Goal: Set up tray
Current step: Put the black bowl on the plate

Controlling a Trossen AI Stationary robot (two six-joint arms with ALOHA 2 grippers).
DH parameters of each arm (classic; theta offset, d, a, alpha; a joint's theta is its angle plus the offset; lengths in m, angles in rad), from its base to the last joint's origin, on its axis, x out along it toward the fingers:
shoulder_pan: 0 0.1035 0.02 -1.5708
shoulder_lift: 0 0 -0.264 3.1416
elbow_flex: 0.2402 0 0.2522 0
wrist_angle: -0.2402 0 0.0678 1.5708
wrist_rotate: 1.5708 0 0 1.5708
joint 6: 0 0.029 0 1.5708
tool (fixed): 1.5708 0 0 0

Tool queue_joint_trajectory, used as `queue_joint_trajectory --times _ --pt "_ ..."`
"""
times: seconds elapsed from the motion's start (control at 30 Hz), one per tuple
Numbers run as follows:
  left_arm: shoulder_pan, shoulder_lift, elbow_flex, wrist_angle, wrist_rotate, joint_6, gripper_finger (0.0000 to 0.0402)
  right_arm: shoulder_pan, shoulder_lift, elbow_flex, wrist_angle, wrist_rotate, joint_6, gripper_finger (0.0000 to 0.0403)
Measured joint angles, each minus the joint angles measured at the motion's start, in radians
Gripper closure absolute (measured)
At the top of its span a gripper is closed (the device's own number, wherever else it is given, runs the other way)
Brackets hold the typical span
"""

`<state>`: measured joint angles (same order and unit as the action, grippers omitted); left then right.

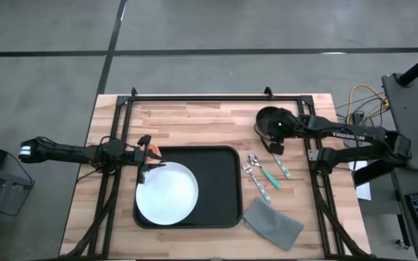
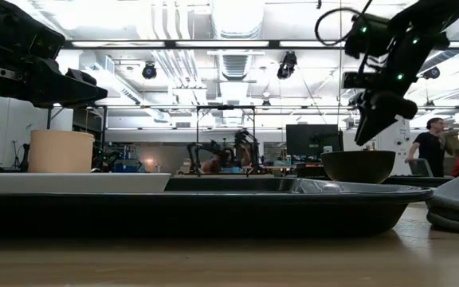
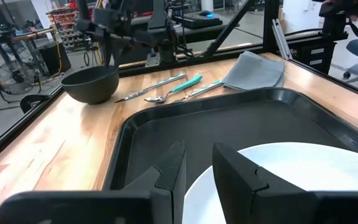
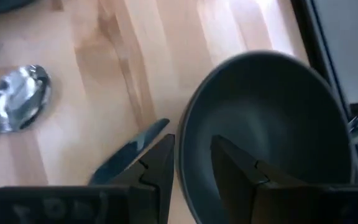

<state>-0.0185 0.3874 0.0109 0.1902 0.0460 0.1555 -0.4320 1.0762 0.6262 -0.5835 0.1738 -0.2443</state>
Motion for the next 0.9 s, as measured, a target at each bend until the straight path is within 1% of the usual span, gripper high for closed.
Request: queue_joint_trajectory --times 0.2,0.47,0.57,0.7,0.73,0.9 --pt "0.0 0.0 0.0 0.0 0.0 0.0 0.034 -0.014 0.085 0.0 0.028 -0.043 -0.032 0.0307" --pt "0.0 0.0 0.0 0.0 0.0 0.0 0.034 -0.015 0.16 0.021 0.052 -0.042 -0.104 0.031" --pt "0.0 0.0 0.0 0.0 0.0 0.0 0.034 -0.015 0.18 0.035 0.041 -0.04 -0.105 0.0328" --pt "0.0 0.0 0.0 0.0 0.0 0.0 0.034 -0.016 0.207 0.06 0.01 -0.043 -0.107 0.0379" --pt "0.0 0.0 0.0 0.0 0.0 0.0 0.034 -0.016 0.213 0.064 0.008 -0.042 -0.108 0.0386" --pt "0.0 0.0 0.0 0.0 0.0 0.0 0.034 -0.014 0.223 0.093 0.013 -0.043 -0.099 0.0393"
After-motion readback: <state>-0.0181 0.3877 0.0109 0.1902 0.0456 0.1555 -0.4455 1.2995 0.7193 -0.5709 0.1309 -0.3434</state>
